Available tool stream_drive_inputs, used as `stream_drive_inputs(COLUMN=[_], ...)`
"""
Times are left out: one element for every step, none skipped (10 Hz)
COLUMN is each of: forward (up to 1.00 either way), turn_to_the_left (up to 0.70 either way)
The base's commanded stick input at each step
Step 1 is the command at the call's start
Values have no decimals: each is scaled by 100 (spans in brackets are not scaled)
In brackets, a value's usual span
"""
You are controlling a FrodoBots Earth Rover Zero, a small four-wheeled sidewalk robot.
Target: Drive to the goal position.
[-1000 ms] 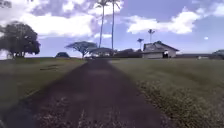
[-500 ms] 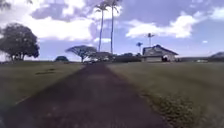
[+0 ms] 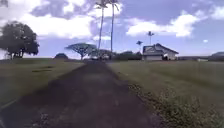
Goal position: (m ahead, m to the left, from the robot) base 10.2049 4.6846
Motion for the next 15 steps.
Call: stream_drive_inputs(forward=[50,50,50,50,50,50,50,50,50,50,50,50,50,50,50], turn_to_the_left=[0,0,0,0,0,0,0,0,0,0,0,0,0,0,14])
